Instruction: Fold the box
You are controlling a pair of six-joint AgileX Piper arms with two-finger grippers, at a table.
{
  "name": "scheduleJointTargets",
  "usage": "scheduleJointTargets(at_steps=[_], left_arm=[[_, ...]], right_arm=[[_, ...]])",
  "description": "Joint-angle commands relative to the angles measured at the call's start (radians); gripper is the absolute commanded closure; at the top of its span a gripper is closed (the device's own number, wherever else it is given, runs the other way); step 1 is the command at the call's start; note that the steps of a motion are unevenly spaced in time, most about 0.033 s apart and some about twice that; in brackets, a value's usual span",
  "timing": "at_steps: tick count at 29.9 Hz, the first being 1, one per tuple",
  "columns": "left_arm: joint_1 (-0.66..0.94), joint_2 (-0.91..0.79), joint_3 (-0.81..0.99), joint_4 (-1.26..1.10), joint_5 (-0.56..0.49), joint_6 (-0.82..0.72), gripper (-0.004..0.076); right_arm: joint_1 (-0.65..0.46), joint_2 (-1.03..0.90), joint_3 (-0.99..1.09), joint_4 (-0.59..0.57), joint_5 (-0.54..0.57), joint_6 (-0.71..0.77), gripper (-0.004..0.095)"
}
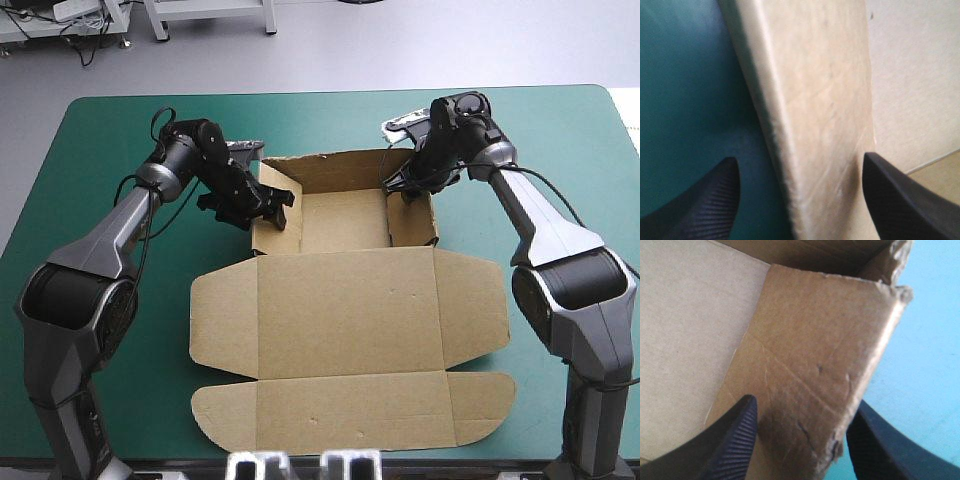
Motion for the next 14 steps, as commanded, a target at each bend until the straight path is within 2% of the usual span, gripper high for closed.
scheduleJointTargets(at_steps=[1, 9, 14], left_arm=[[0.002, -0.057, -0.129, -0.017, 0.062, 0.003, 0.0218], [0.002, -0.123, -0.392, 0.005, 0.071, 0.007, 0.0220], [0.002, -0.250, -0.457, -0.011, 0.071, 0.003, 0.0293]], right_arm=[[-0.006, -0.059, -0.044, -0.029, 0.023, -0.011, 0.0390], [-0.006, -0.096, -0.184, -0.093, 0.023, -0.011, 0.0387], [-0.006, -0.165, -0.277, -0.078, 0.023, -0.004, 0.0387]])
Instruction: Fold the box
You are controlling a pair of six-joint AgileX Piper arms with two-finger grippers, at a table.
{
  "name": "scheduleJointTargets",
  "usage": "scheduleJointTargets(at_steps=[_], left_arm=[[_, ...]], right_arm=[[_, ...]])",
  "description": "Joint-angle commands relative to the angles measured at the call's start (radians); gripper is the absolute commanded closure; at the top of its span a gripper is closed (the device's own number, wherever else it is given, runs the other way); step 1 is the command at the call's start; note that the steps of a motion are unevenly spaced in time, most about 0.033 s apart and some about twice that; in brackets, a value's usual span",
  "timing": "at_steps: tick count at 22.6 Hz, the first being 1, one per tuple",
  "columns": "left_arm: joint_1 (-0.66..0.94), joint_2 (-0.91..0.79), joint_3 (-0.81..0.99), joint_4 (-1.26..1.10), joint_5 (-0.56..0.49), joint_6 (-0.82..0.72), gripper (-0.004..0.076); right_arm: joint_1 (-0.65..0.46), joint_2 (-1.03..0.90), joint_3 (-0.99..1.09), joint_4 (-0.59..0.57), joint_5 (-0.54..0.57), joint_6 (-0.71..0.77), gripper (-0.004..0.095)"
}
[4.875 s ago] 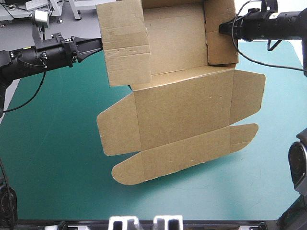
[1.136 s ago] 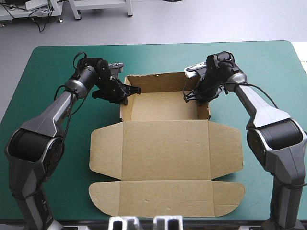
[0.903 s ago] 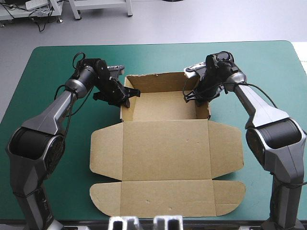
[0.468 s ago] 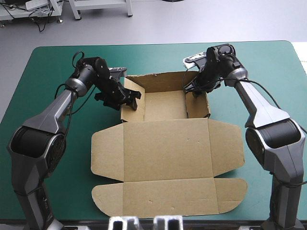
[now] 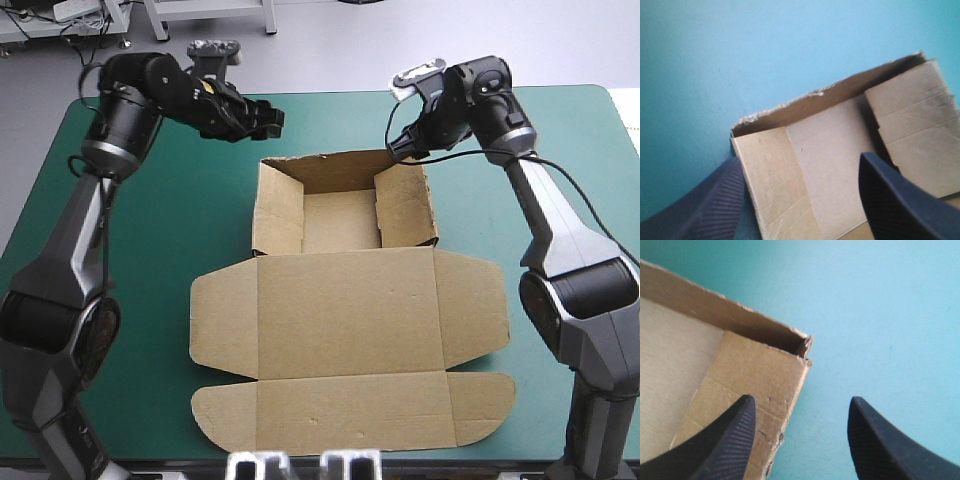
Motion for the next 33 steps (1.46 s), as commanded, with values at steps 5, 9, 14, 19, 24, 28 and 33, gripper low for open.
scheduleJointTargets(at_steps=[5, 9, 14, 19, 24, 28, 33], left_arm=[[0.002, -0.300, -0.044, -0.085, 0.052, 0.029, 0.0421], [0.002, -0.433, 0.011, -0.096, 0.052, 0.061, 0.0513], [0.002, -0.728, 0.458, -0.084, 0.046, 0.200, 0.0633], [0.002, -1.006, 0.937, -0.084, -0.182, 0.267, 0.0734], [0.002, -1.296, 1.370, -0.065, -0.254, 0.267, 0.0734], [0.002, -1.419, 1.520, -0.065, -0.250, 0.252, 0.0734], [0.002, -1.446, 1.538, -0.065, -0.252, 0.252, 0.0734]], right_arm=[[-0.006, -0.193, -0.064, 0.037, 0.014, 0.051, 0.0387], [-0.006, -0.239, -0.064, 0.074, 0.014, 0.055, 0.0387], [-0.006, -0.263, 0.108, 0.101, 0.014, 0.055, 0.0387], [-0.006, -0.238, 0.263, 0.091, -0.012, 0.055, 0.0387], [-0.006, -0.149, 0.280, 0.093, -0.022, 0.055, 0.0387], [-0.006, -0.082, 0.280, 0.095, -0.024, 0.055, 0.0435], [-0.006, -0.048, 0.280, 0.098, -0.022, 0.053, 0.0892]])
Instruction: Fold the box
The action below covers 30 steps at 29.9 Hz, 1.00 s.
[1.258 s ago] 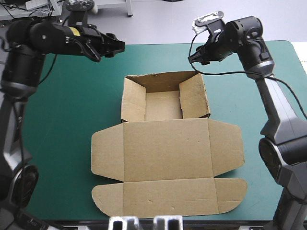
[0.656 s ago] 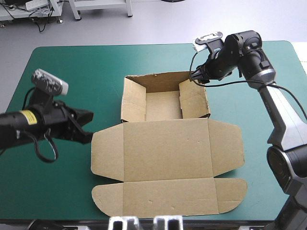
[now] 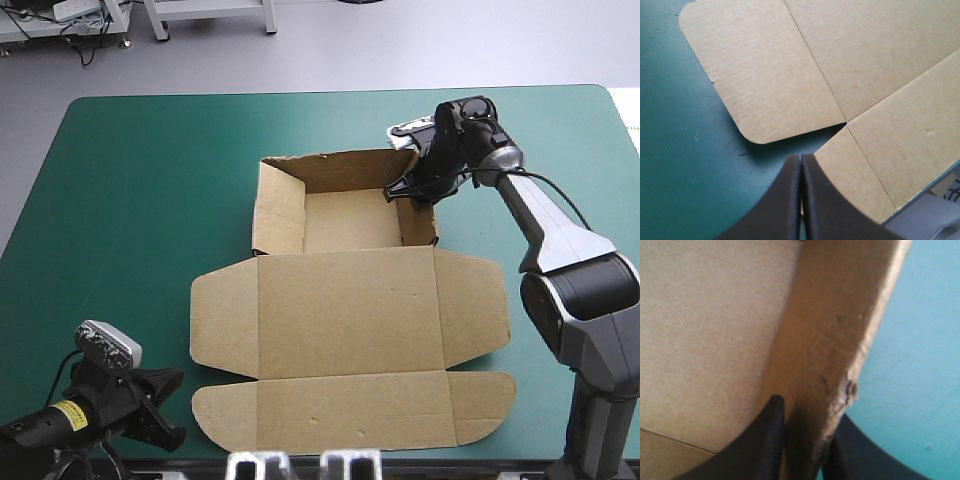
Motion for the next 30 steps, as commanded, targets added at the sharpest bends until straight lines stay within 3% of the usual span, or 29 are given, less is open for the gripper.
scheduleJointTargets(at_steps=[1, 8, 14, 18, 24, 30], left_arm=[[0.002, 0.005, -0.023, -0.024, -0.068, -0.007, 0.0734], [0.002, 0.005, -0.023, -0.022, -0.080, -0.007, 0.0734], [0.002, 0.005, -0.023, -0.013, -0.080, -0.007, 0.0734], [0.002, 0.005, -0.023, -0.013, -0.080, -0.007, 0.0734], [0.002, 0.005, -0.023, -0.013, -0.085, -0.001, 0.0734], [0.002, 0.005, -0.023, -0.013, -0.085, -0.003, 0.0734]], right_arm=[[-0.006, -0.047, -0.022, 0.001, -0.023, -0.004, 0.0929], [-0.020, -0.077, -0.065, -0.111, 0.018, -0.014, 0.0927], [-0.188, -0.176, -0.078, -0.241, 0.018, -0.016, 0.0927], [-0.423, -0.223, -0.077, -0.206, 0.018, -0.022, 0.0927], [-0.735, -0.222, -0.005, -0.006, -0.045, -0.096, 0.0927], [-0.842, -0.168, 0.070, 0.002, -0.100, -0.175, 0.0927]])
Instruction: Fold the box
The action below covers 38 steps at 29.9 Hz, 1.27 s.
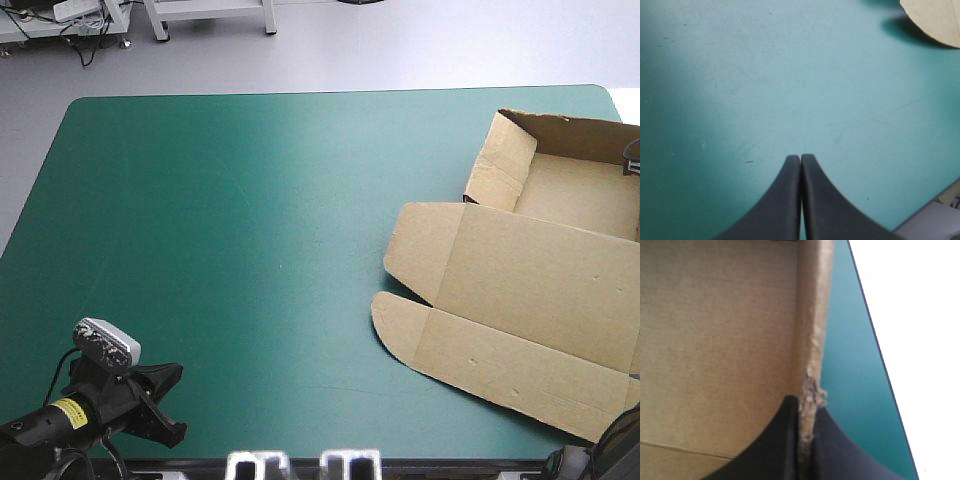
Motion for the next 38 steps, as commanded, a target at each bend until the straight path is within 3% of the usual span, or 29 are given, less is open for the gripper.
scheduleJointTargets(at_steps=[1, 4, 11, 16, 23, 26, 29, 32, 35, 38], left_arm=[[0.002, 0.007, -0.026, -0.024, -0.055, -0.006, 0.0734], [0.002, 0.007, -0.026, -0.024, -0.055, -0.031, 0.0734], [0.002, 0.007, -0.026, -0.024, -0.055, -0.036, 0.0734], [0.002, 0.007, -0.026, -0.024, -0.055, -0.036, 0.0734], [0.002, 0.007, -0.026, -0.016, -0.049, -0.036, 0.0734], [0.002, 0.007, -0.026, -0.006, -0.049, -0.031, 0.0734], [0.002, 0.007, -0.026, -0.006, -0.051, -0.003, 0.0734], [0.002, 0.007, -0.026, -0.006, -0.064, 0.026, 0.0734], [0.002, 0.007, -0.026, 0.017, -0.093, 0.035, 0.0734], [0.002, 0.007, -0.026, 0.050, -0.120, 0.035, 0.0734]], right_arm=[[-0.024, -0.012, -0.004, 0.018, -0.054, -0.061, 0.0926], [-0.019, 0.011, -0.004, 0.018, -0.075, -0.108, 0.0893], [-0.008, 0.024, -0.004, -0.007, -0.107, -0.183, 0.0569], [-0.008, 0.024, -0.030, -0.007, -0.095, -0.183, 0.0452], [-0.008, -0.039, -0.109, 0.002, -0.088, -0.175, 0.0453], [-0.008, -0.102, -0.117, 0.073, -0.076, -0.162, 0.0465], [-0.003, -0.184, -0.117, 0.153, -0.049, -0.121, 0.0598], [0.004, -0.281, -0.115, 0.264, -0.003, -0.166, 0.0899], [0.046, -0.374, -0.110, 0.316, 0.029, -0.170, 0.0910], [0.147, -0.487, -0.058, 0.272, 0.025, -0.170, 0.0911]])
